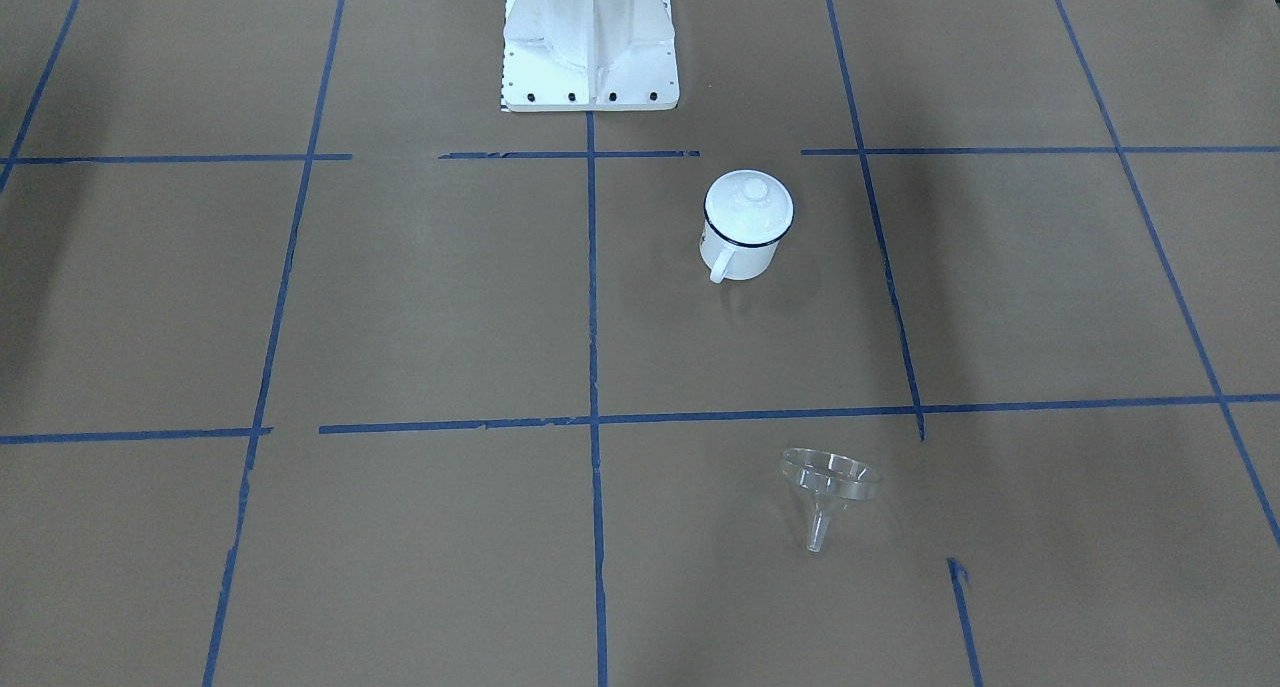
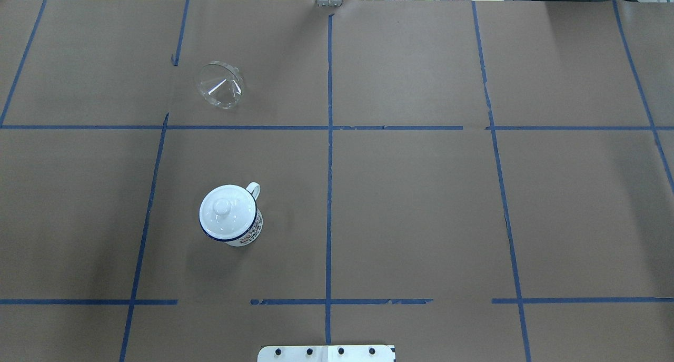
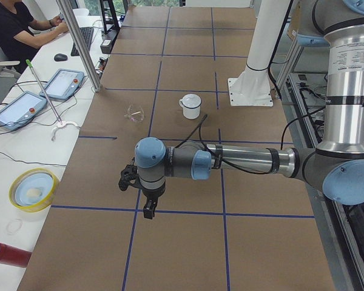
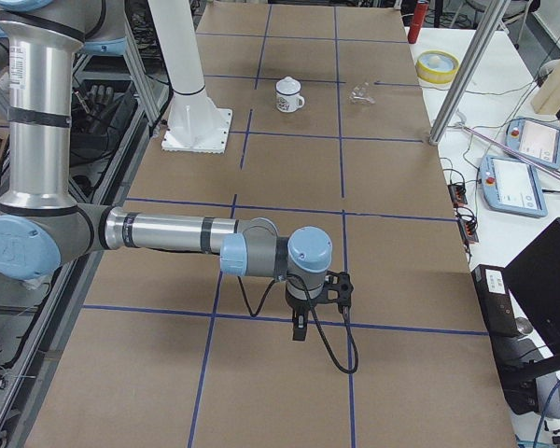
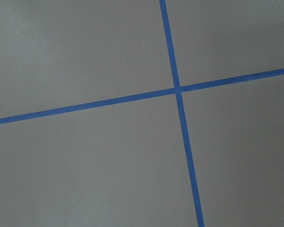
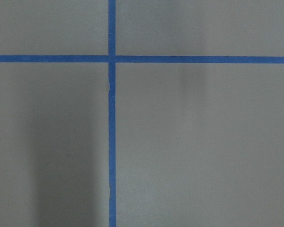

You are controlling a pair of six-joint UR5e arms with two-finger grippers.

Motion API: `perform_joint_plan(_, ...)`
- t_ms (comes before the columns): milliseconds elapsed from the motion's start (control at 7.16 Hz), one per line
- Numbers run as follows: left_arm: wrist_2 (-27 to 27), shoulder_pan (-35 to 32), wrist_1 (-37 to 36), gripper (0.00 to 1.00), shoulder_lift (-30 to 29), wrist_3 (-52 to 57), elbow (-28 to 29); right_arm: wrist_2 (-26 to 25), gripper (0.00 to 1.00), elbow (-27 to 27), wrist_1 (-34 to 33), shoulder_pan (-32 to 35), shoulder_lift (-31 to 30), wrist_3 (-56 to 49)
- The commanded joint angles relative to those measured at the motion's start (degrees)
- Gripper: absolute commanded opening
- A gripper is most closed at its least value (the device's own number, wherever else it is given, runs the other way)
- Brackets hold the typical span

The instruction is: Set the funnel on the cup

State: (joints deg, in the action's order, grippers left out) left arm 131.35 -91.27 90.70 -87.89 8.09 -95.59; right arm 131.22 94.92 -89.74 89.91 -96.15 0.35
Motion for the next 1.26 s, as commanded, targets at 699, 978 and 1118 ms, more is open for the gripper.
perform_joint_plan(699, -0.3, -0.4, 0.1, 1.00, -0.2, -0.2, -1.7, 0.0, 1.00, -0.1, 0.0, 0.0, 0.0, 0.0)
perform_joint_plan(978, -0.4, -1.9, 0.0, 1.00, -0.3, -0.1, -2.0, 0.0, 1.00, 0.0, 0.0, 0.0, 0.0, 0.0)
perform_joint_plan(1118, -0.3, -2.0, 0.0, 1.00, -0.4, -0.1, -2.4, 0.0, 1.00, 0.0, 0.0, 0.0, 0.0, 0.0)
